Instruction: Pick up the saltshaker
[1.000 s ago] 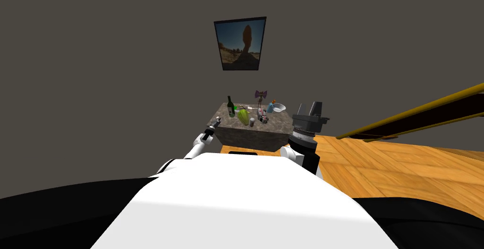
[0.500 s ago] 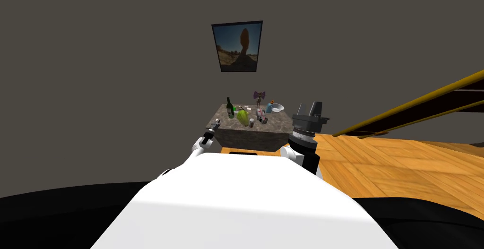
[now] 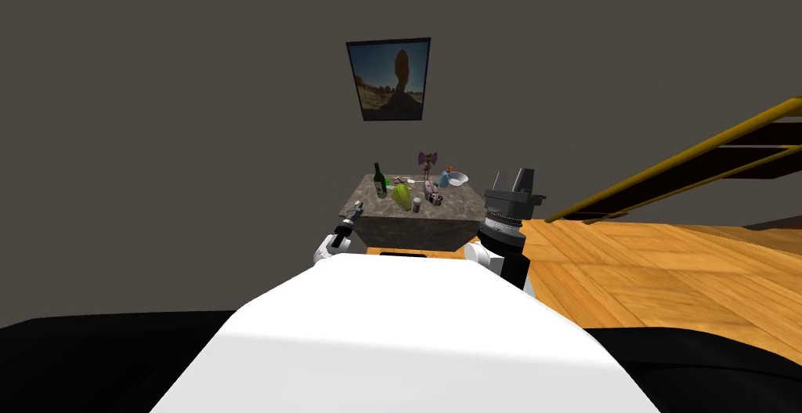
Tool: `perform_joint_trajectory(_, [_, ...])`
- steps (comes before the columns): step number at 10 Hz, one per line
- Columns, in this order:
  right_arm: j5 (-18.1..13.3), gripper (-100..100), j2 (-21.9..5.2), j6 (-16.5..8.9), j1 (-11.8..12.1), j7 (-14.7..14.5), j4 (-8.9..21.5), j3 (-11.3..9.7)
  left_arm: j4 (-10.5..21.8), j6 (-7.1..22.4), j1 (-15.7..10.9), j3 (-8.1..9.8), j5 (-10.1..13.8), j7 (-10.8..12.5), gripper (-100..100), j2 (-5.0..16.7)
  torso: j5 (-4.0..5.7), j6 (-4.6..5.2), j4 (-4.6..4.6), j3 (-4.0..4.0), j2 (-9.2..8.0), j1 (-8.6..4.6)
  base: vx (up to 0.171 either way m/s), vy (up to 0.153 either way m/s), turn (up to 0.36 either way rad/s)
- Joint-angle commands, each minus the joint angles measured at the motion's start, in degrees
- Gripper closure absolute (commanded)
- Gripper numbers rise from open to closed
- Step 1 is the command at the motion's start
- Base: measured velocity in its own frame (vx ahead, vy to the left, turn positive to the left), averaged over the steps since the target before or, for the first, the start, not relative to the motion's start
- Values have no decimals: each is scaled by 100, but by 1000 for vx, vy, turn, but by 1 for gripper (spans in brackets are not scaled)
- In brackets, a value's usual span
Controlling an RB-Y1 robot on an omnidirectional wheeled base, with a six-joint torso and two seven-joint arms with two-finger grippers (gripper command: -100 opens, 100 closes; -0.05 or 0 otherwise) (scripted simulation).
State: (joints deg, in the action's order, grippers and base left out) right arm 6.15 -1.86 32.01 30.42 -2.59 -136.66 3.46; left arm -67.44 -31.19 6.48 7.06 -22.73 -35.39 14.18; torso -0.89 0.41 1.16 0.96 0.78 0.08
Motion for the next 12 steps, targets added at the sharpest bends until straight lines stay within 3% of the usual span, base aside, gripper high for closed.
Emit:
perform_joint_trajectory(1, [0, 0, 0, 0, 0, 0, 0, 0, -286, 49, 272, 48, -60, -1, 100, -84, 0, 0, 0, 0, 0, 0, 29, 36, -63])
perform_joint_trajectory(2, [0, 0, 0, 0, 0, 0, 0, 0, -365, 49, 272, 48, -60, -1, 100, -84, 0, -5, 1, 0, -2, 0, 11, 19, 22])
perform_joint_trajectory(3, [0, 0, 0, 0, 0, 0, 0, 0, -606, 139, 530, 147, -173, 18, 100, -219, 2, -6, -1, -3, -5, -4, 20, 30, -112])
perform_joint_trajectory(5, [0, 0, 0, 0, 0, 0, 0, 0, -800, 139, 637, 147, -173, 18, 100, -219, 0, -8, 1, -2, -5, 1, 16, 25, -28])
perform_joint_trajectory(6, [0, 0, 0, 0, 0, 0, 0, 0, -1035, 229, 908, 245, -286, 37, 100, -355, 3, -7, -1, -3, -6, -4, 23, 30, -120])
perform_joint_trajectory(8, [0, 0, 0, 0, 0, 0, 0, 0, -1235, 229, 1002, 245, -286, 37, 100, -355, 3, -9, 0, -2, -4, 1, 19, 25, -27])
perform_joint_trajectory(9, [0, 0, 0, 0, 1, 0, 0, 0, -1485, 319, 1281, 344, -399, 57, 100, -490, 5, -9, -2, -3, -5, -4, 29, 31, -116])
perform_joint_trajectory(11, [0, 0, 0, 0, 1, 0, 0, 0, -1670, 319, 1367, 344, -399, 57, 100, -490, 3, -11, 0, -1, -2, 1, 21, 28, -26])
perform_joint_trajectory(12, [0, 0, 0, 0, 1, 0, 0, 0, -1602, 326, 1326, 344, -389, 77, 100, -460, 4, -9, -1, -2, -5, -5, 4, 7, 7])
